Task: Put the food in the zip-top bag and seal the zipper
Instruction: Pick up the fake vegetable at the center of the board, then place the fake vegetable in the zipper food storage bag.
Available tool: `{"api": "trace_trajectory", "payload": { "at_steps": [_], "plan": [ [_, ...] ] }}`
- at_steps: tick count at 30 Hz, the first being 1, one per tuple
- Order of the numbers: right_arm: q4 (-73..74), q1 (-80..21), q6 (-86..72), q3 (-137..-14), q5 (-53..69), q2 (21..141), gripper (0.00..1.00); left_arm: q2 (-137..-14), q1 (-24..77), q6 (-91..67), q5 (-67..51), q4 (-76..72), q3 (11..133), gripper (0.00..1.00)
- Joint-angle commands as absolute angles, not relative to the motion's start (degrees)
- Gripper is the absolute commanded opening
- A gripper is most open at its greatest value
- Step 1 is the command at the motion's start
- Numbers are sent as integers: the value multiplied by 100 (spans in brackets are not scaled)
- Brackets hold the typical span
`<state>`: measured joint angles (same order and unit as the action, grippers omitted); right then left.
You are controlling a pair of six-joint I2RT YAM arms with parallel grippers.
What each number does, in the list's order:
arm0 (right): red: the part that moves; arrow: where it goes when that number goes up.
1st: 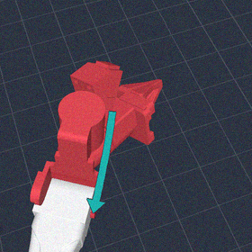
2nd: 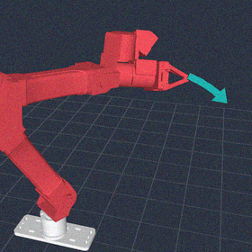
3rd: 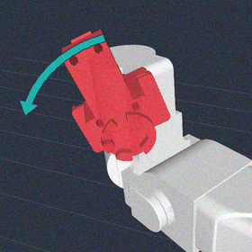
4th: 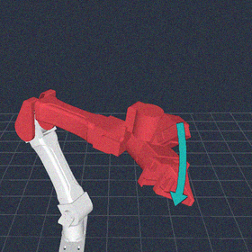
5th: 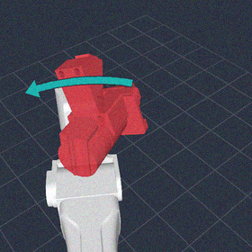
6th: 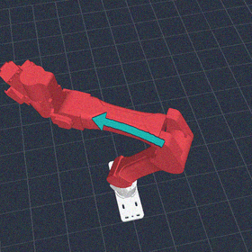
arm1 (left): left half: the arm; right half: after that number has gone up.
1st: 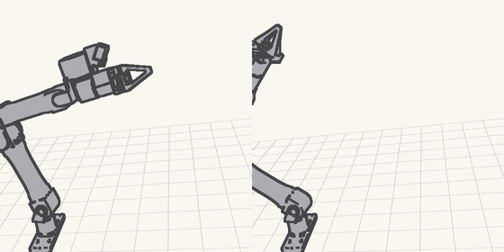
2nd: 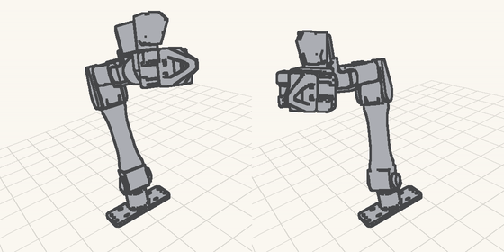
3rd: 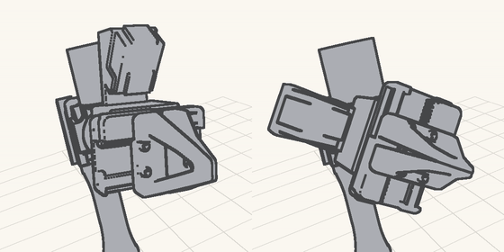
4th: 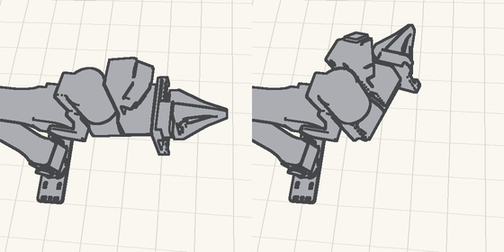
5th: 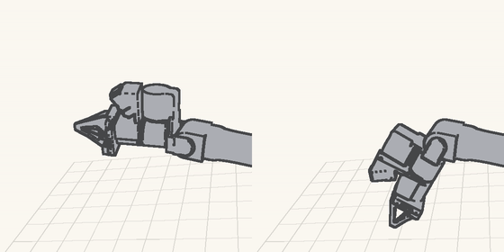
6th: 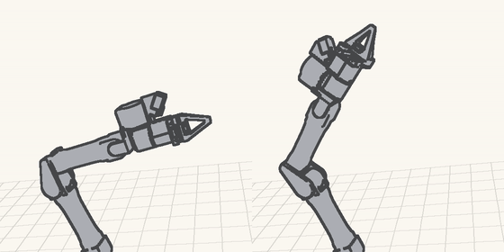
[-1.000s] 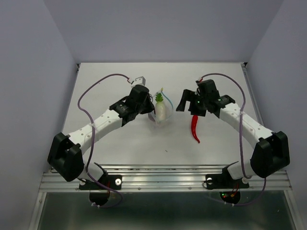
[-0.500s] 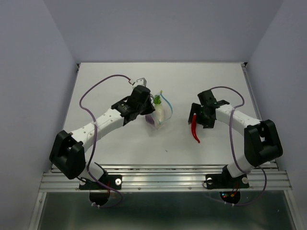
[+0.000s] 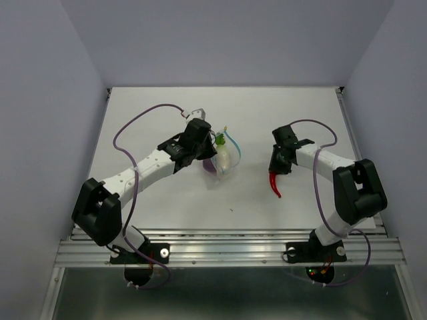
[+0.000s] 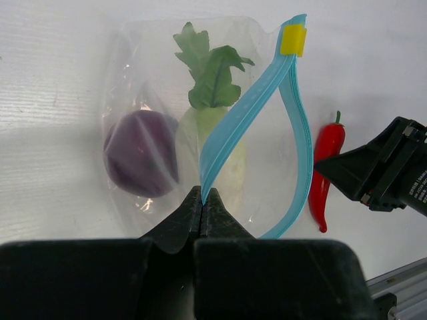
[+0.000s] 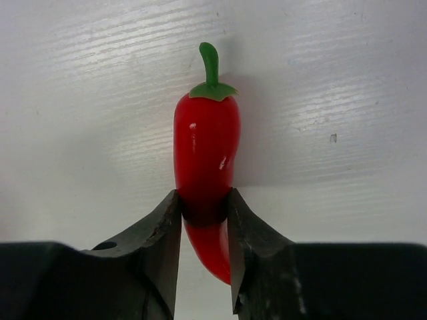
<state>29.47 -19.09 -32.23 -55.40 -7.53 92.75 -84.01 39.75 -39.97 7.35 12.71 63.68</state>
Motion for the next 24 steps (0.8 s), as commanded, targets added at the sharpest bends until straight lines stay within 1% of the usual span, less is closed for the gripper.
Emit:
{"api": "trace_trajectory", "payload": {
  "at_steps": [1, 2, 4, 5, 9, 11, 12, 14, 15, 17, 21, 22, 24],
  "plan": [
    [2584, -1890, -3164, -5704, -511, 9334, 22, -8358, 3973, -4025, 729, 1125, 6539, 0],
    [2593, -1890, -3138, -5722, -458, 9230, 20, -8350, 3973, -4025, 747, 1142, 6539, 0],
    [2584, -1890, -3085, -5818, -273, 9045, 18, -8341, 3973, -4017, 747, 1143, 6548, 0],
    [2584, -1890, -3024, -5862, -212, 8922, 16, -8332, 3973, -4017, 747, 1125, 6557, 0],
    [2497, -1890, -2883, -6082, 411, 8001, 15, -8315, 3973, -4025, 738, 1116, 6565, 0],
    [2069, -1890, -2926, -6109, 1026, 7527, 15, -8314, 3973, -4034, 712, 1090, 6557, 0],
    [1865, -1890, -2953, -6082, 1576, 7393, 15, -8323, 3973, -4043, 703, 1090, 6557, 0],
    [1400, -1890, -3093, -5968, 2203, 7199, 19, -8323, 3973, -4060, 703, 1090, 6565, 0],
    [1023, -1890, -3129, -5959, 2841, 7155, 19, -8323, 3973, -4095, 703, 1090, 6565, 0],
    [591, -1968, -3435, -5915, 3233, 7128, 19, -8332, 3973, -4157, 721, 1081, 6600, 0],
    [-252, -2529, -3682, -6047, 3173, 7399, 18, -8332, 3973, -4227, 677, 1064, 6601, 0],
    [-368, -2531, -3683, -6082, 3103, 7479, 18, -8323, 3973, -4245, 694, 1046, 6566, 0],
    [-570, -2847, -3665, -6248, 2640, 7733, 17, -8341, 3964, -4280, 712, 1089, 6548, 0]
  ]
}}
